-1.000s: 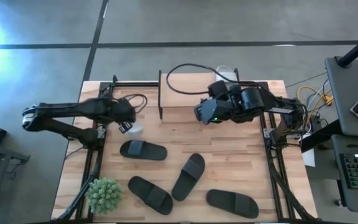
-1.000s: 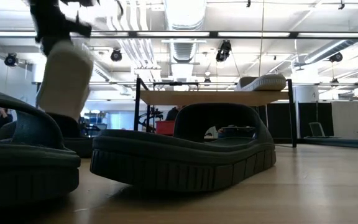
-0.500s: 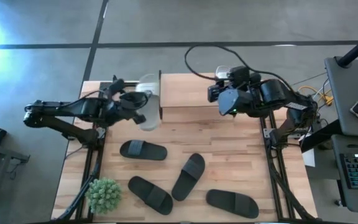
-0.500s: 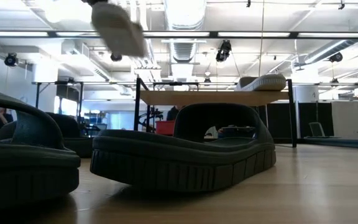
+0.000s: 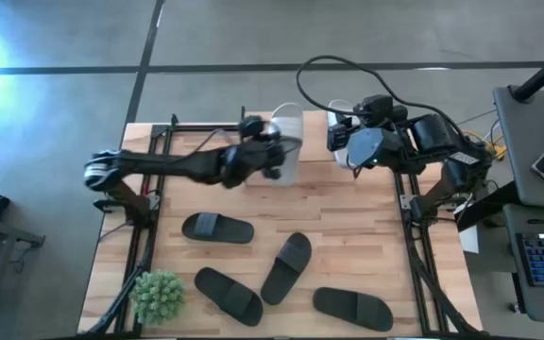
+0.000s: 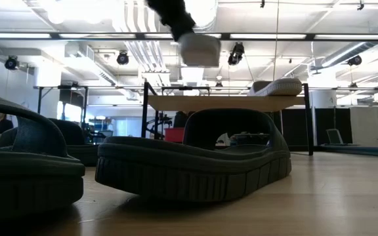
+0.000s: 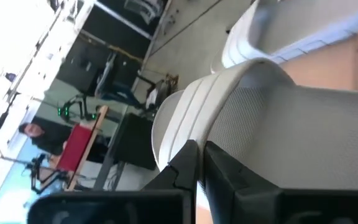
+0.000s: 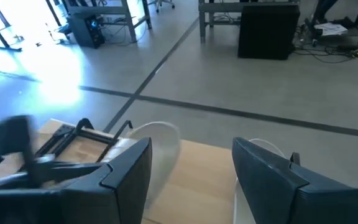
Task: Pick and place slides into the shelf
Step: Put the gray slide on the shelf
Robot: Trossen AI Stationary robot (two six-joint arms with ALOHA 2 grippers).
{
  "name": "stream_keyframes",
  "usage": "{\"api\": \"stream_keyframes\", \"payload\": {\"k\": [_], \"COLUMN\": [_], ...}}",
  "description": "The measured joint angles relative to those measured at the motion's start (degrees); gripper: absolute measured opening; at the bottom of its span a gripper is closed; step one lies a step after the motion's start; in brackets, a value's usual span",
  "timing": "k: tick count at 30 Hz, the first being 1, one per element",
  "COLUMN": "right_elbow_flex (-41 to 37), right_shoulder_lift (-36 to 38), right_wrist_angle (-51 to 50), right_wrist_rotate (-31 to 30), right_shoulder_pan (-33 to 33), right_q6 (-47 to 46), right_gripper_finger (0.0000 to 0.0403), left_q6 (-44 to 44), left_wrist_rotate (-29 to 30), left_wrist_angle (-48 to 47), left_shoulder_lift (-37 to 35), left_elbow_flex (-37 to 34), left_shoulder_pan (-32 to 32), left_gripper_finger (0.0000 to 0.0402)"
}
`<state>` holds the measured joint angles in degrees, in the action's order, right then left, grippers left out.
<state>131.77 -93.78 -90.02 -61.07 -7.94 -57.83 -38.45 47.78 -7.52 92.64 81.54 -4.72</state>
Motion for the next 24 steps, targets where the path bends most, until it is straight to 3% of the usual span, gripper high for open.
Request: {"api": "stream_keyframes", "payload": {"k": [9, 12, 24], "right_elbow_flex": [0.0, 0.0, -0.4], "right_shoulder_lift": [2.3, 3.0, 3.7], "right_wrist_angle": [0.0, 0.0, 0.0], "right_wrist_rotate": [1.5, 1.6, 4.6], "right_shoulder_pan": [-0.1, -0.1, 0.0], "right_q6": [1.5, 2.0, 5.9], "right_gripper_finger": [0.0214, 0.0214, 0.0215], "left_q6": [5.4, 10.7, 12.5], "left_wrist_rotate": [-1.7, -6.6, -8.3], "left_wrist_angle": [-7.8, -10.3, -6.8], "left_shoulder_lift": [15.3, 17.9, 26.6], "left_elbow_flex": [21.1, 25.5, 29.7], "left_shoulder_pan": [-5.0, -6.2, -10.8], "left_gripper_finger": [0.0000, 0.0000, 0.0000]}}
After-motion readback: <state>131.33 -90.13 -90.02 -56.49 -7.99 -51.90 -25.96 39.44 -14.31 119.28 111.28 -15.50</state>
